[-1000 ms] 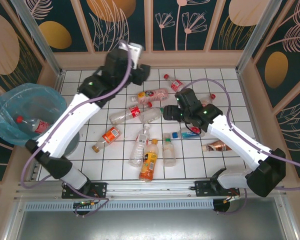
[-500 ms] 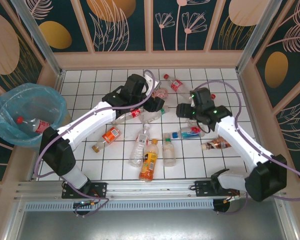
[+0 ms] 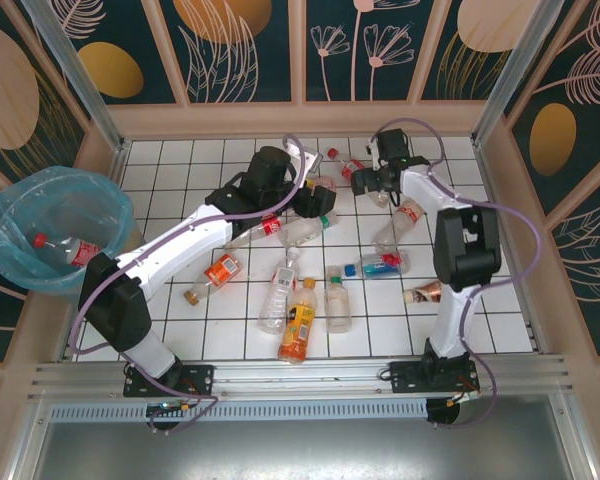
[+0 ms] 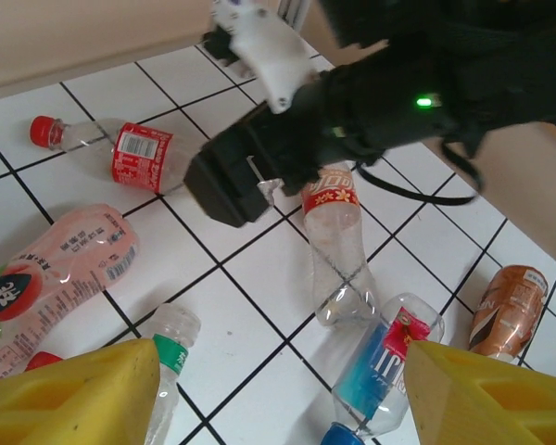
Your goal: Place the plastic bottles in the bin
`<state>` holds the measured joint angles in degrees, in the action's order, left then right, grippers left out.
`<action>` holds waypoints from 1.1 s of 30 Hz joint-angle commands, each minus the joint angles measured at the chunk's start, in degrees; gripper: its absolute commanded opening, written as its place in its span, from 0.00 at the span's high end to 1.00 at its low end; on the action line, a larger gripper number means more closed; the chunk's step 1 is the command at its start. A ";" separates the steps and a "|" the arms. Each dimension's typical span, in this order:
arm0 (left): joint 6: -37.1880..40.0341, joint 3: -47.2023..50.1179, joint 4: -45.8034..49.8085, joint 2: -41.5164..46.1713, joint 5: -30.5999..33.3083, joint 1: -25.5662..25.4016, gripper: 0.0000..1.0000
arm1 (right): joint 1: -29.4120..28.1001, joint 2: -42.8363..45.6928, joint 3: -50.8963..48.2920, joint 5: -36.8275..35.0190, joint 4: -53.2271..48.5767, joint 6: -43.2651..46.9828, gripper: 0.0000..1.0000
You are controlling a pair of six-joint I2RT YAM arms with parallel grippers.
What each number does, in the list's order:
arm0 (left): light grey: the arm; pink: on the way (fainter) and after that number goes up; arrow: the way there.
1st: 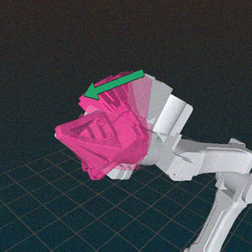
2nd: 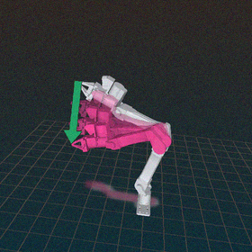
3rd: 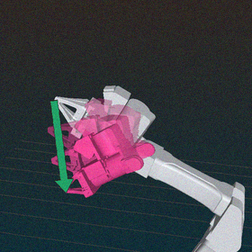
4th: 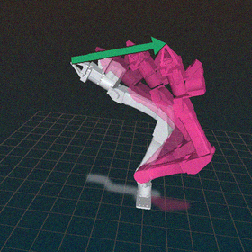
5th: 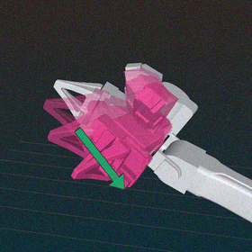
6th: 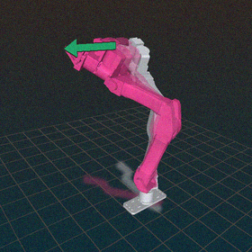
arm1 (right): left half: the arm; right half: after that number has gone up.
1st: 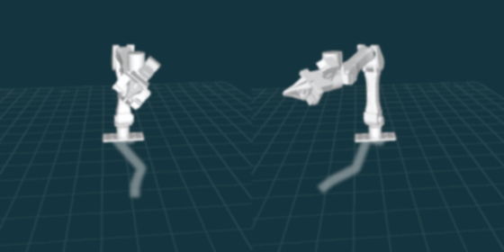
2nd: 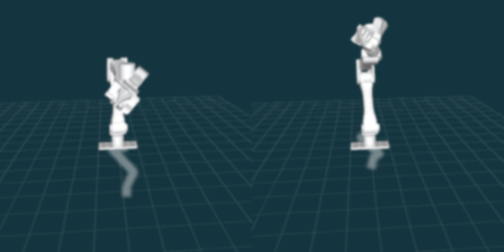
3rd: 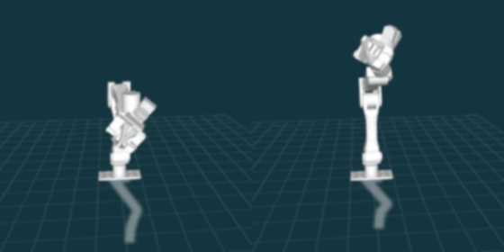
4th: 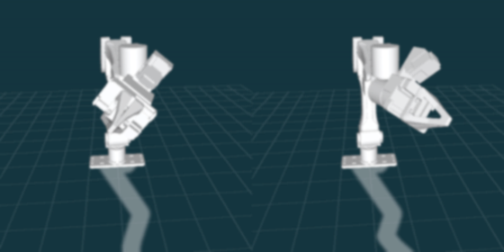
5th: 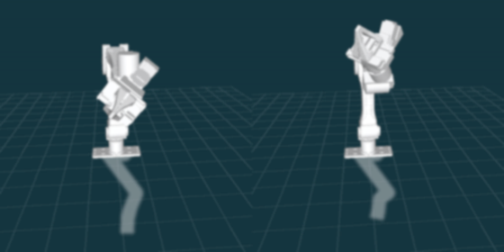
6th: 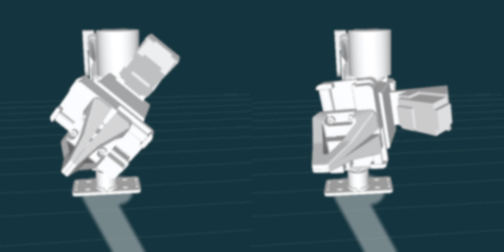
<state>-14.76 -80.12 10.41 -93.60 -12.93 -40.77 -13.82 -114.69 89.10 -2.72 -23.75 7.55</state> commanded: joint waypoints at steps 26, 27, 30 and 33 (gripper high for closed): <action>-1.72 -3.57 0.91 4.79 5.47 0.32 0.28 | 2.30 -10.49 21.27 0.14 -13.08 6.76 0.44; -2.39 -4.28 0.93 5.40 6.94 0.44 0.28 | 2.26 -8.74 19.99 0.29 -12.33 6.37 0.46; -4.59 -6.95 0.76 7.05 9.87 1.33 0.28 | 2.11 -2.37 14.81 1.57 -9.29 4.07 0.47; -8.26 -10.55 0.04 7.43 8.34 4.38 0.28 | 1.04 5.78 7.94 3.23 -5.24 1.36 0.48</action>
<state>-18.83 -86.70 11.77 -88.38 -5.96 -39.00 -11.99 -117.03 100.75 -1.96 -33.85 12.27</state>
